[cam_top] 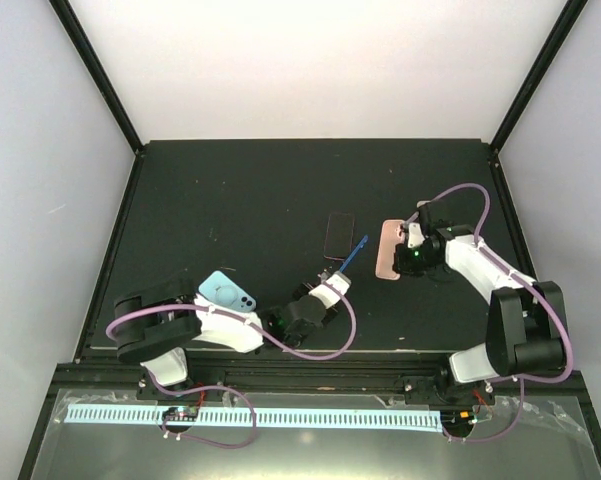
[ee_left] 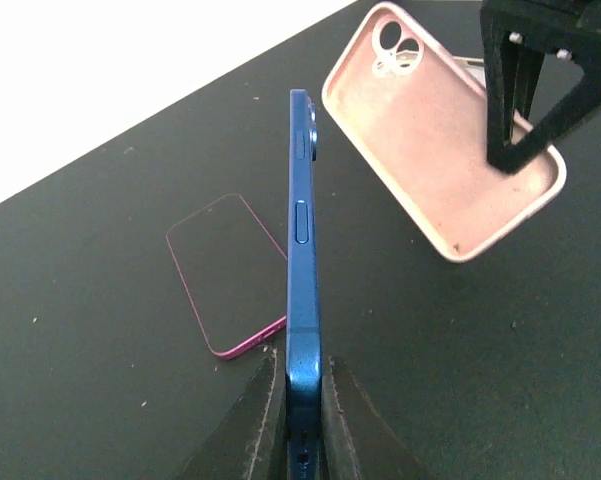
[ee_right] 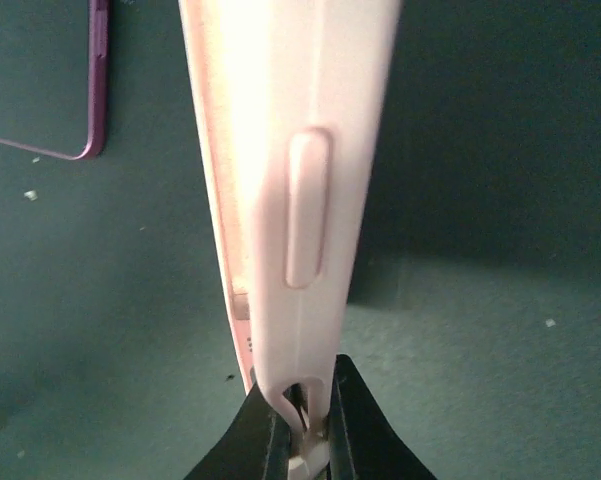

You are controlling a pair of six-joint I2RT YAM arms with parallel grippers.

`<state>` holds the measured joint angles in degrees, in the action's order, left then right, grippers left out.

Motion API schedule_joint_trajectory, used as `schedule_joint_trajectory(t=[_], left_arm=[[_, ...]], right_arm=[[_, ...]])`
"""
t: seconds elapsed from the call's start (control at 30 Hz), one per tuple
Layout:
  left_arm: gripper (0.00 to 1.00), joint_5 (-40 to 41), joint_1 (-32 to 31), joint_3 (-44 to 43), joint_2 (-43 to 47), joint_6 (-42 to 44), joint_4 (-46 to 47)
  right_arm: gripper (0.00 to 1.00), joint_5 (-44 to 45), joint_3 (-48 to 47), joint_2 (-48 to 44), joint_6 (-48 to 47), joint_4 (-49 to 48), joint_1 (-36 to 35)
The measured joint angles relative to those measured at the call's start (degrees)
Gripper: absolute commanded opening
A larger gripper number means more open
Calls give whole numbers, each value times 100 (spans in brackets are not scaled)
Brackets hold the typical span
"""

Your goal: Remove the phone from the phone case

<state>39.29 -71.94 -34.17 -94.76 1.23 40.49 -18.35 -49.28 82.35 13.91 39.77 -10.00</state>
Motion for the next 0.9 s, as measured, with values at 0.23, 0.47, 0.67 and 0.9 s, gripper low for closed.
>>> schedule_joint_trajectory(t=[0.23,0.47,0.67,0.9], left_arm=[[2,26,0,323,227,-48,42],[2,109,-2,520,409,-122,118],[2,129,-2,522,415,-127,160],[2,151,-2,522,415,-125,160]], right_arm=[[1,601,-428,358,-566,-83,-2],[1,350,-2710,1869,-2052,872,181],[1,157,-3633,2806,-2704,1794,708],[1,-120,-4079,3574,-2920,2365,1296]])
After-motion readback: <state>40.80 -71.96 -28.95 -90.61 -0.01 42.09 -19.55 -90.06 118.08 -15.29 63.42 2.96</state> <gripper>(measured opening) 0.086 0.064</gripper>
